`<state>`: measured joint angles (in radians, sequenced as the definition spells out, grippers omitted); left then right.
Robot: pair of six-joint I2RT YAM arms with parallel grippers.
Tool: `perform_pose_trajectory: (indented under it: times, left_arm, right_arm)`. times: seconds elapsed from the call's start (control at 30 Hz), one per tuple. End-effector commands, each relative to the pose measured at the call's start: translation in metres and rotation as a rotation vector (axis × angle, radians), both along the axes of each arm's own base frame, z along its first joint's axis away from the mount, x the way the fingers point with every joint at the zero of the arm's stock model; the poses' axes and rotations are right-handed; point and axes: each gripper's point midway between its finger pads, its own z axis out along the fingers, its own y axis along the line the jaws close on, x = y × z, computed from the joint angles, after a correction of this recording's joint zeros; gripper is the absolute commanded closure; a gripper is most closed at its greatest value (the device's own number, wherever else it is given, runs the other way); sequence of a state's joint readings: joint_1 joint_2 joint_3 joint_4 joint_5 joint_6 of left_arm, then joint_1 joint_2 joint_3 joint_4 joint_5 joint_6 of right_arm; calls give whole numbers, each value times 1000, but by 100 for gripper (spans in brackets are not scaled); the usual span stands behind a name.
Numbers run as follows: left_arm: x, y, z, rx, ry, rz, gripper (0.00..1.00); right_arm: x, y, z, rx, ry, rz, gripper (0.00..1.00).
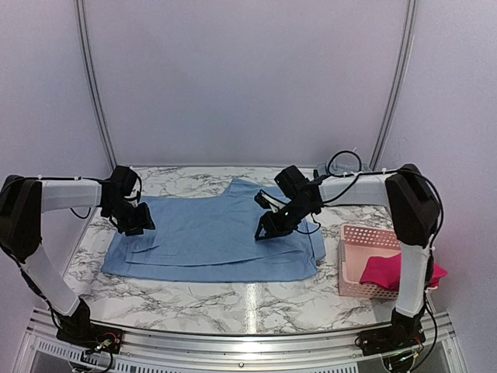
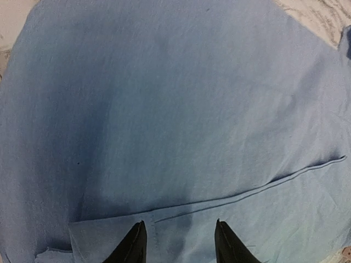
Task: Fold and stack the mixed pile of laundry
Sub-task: Adjust the 1/3-folded shirt at the center of the board, then move the 1/3-folded shirt to the center of the board.
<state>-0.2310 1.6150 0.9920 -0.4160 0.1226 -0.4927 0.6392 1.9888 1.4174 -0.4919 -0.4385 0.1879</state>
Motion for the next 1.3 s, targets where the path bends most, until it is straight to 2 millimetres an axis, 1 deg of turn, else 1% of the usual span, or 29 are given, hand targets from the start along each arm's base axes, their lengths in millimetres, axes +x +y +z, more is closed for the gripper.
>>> perform_pose_trajectory:
  times: [0.0,0.13,0.17,0.23,0.3,0.4,0.47,0.5,0.53,0.57,0.6,0.63,0.73,0.8,0.83,0.9,0.93,0.97,1.03,1.13,1.17,1.27]
  left_arm:
    - [-14,6,-24,-3,58,68,58]
    - [-43,21,-38,46,116,111,62]
    - [-53,24,-42,55,138,120,63]
    - [-70,31,-47,70,167,143,66]
    - [-89,36,-55,80,202,160,67]
    - [-111,38,-62,70,242,175,69]
    - [-118,36,-57,42,234,175,70]
    - [-119,35,-52,32,217,173,70]
    - [-114,33,-39,13,172,161,68]
    - [-110,32,-30,5,140,150,64]
    - [-102,29,-17,-1,99,128,59]
    - [-93,26,-4,-14,59,109,52]
    - [-62,16,32,-31,-43,56,33]
    - [-42,14,49,-15,-90,31,26]
    - [-33,12,54,-6,-106,15,25]
    - [-15,9,66,2,-135,-3,22]
    - [-8,7,69,0,-141,-10,22]
    - [-2,5,71,1,-146,-12,21]
    - [7,3,72,0,-146,-17,21]
    - [18,0,69,4,-147,-27,20]
    - [21,0,67,10,-146,-30,20]
    - [28,0,63,26,-143,-37,20]
  right_arm:
    - [0,7,-13,22,39,8,56]
    - [-21,-2,-33,-10,81,23,56]
    - [-31,-6,-39,-21,100,29,56]
    - [-50,-7,-45,-31,119,51,57]
    - [-70,-6,-49,-40,140,78,57]
    - [-104,-5,-50,-47,180,123,57]
    - [-121,-6,-45,-39,201,146,57]
    - [-125,-8,-40,-32,205,152,57]
    - [-124,-10,-31,-20,196,154,56]
    - [-119,-11,-19,-2,170,155,55]
    - [-107,-13,-6,17,136,143,53]
    - [-90,-15,10,37,96,119,51]
    - [-25,-28,52,102,-22,31,46]
    - [19,-39,66,97,-96,-30,45]
    - [45,-43,78,98,-138,-59,45]
    - [82,-54,77,63,-166,-105,46]
    - [100,-62,72,41,-170,-132,47]
    - [114,-67,59,14,-151,-151,48]
    - [135,-77,51,-13,-138,-195,49]
    - [159,-86,39,-13,-131,-243,49]
    - [165,-86,35,-7,-134,-244,50]
    - [174,-81,17,4,-130,-212,50]
